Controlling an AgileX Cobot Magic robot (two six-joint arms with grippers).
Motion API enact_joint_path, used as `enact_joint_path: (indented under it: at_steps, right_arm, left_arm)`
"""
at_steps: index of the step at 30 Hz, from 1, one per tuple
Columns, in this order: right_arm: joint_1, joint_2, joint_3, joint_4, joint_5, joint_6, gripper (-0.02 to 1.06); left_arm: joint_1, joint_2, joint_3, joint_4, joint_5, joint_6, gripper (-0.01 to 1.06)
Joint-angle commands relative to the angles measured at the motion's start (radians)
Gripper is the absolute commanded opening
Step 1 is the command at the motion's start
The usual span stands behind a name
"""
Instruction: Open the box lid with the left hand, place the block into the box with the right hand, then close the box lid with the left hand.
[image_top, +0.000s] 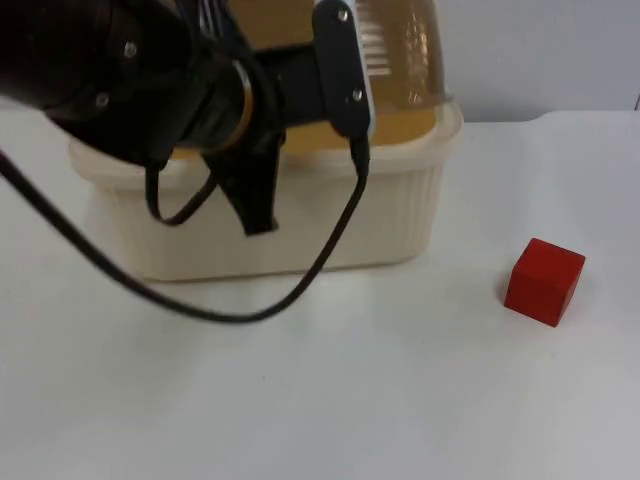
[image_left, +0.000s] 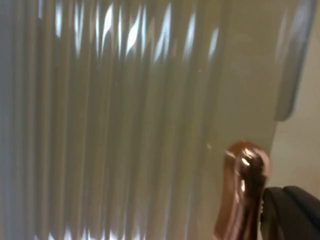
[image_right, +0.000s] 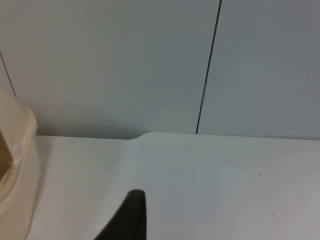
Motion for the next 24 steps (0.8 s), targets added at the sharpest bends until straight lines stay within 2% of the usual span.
enact_joint_path:
  at_steps: [1,7,14,20,22,24]
  right_arm:
    - [-0.004,-0.003,-0.006,-0.008,-0.008,-0.007,1.05]
    - [-0.004,-0.003,-0.006,-0.01,-0.008,-0.007,1.05]
    - [-0.004,-0.003,-0.006,-0.004,-0.007,-0.007,1.05]
    - [-0.004,-0.003,-0.006,0.0,-0.007,-0.007,1.05]
    - [-0.004,-0.003,-0.006,0.002,-0.007,-0.007,1.05]
    - [-0.004,-0.003,-0.006,0.002,-0.002,-0.007,1.05]
  left_arm:
    - [0.002,-0.008,-0.048,0.002,0.054,0.0,0.0]
    - [0.002,-0.006,-0.125,0.002,0.073,0.0,0.0]
    - [0.006,-0.002,-0.169,0.002,0.202,-0.003,0.0]
    - [0.078,-0.002,-0.177,0.002,0.177,-0.017,0.0]
    - [0.087,-0.002,-0.177,0.002,0.204,-0.036,0.0]
    - [0.069,-0.017,-0.177,0.002,0.33,-0.074,0.0]
